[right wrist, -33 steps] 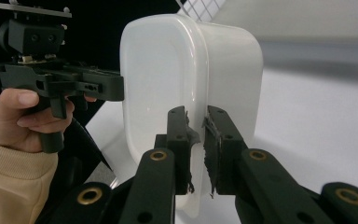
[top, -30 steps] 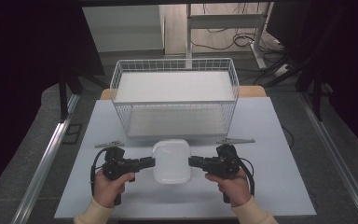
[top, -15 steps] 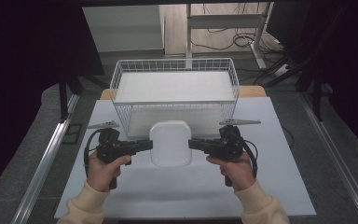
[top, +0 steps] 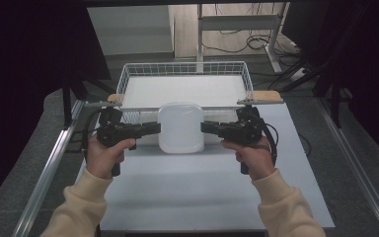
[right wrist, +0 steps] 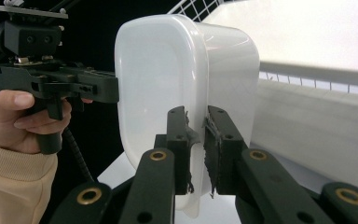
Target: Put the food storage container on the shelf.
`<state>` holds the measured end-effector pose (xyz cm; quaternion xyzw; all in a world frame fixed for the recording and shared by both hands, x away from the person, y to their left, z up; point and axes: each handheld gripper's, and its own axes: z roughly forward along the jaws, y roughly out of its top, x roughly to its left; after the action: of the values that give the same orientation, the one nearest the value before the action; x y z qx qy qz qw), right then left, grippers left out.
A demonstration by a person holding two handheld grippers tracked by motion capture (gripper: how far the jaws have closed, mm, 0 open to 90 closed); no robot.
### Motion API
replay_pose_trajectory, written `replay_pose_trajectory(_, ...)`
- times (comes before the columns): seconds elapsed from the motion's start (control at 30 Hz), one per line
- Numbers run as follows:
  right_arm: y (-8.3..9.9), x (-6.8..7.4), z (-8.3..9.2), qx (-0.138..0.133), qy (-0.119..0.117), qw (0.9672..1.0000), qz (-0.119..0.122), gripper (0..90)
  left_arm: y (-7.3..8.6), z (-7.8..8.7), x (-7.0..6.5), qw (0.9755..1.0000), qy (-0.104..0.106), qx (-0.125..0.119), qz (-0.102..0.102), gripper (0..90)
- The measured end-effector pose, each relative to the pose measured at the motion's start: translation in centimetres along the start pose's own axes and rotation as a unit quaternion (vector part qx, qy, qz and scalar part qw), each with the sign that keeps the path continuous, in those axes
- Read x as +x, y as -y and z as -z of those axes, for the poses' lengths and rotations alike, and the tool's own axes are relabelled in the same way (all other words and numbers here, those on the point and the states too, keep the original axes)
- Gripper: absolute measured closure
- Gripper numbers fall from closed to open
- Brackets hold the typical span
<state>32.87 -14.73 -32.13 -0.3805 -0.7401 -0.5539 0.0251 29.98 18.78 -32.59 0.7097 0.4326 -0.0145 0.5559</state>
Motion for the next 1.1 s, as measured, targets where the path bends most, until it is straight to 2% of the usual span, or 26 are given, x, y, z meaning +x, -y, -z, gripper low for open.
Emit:
replay_pose_trajectory(0.37,-2.7,0.1,0.0,-0.002,0.006,0.9999,0.011,80.2,-2.5,0.1,0.3,1.0000,0.004,-0.006,-0.005,80.2)
replay_pose_trajectory(0.77,-6.6,-0.3,-0.4,0.000,0.009,0.9999,0.014,80.2,-6.2,0.2,1.2,0.9999,0.008,-0.011,-0.001,80.2)
replay_pose_trajectory(0.97,-8.0,-0.8,-0.9,0.004,0.009,0.9999,0.013,80.2,-7.4,0.0,1.8,0.9999,0.007,-0.010,-0.003,80.2)
replay_pose_trajectory(1.1,-8.9,-1.8,-1.3,0.004,0.006,0.9999,0.008,80.1,-8.7,-0.6,2.5,1.0000,0.005,-0.006,-0.003,80.3)
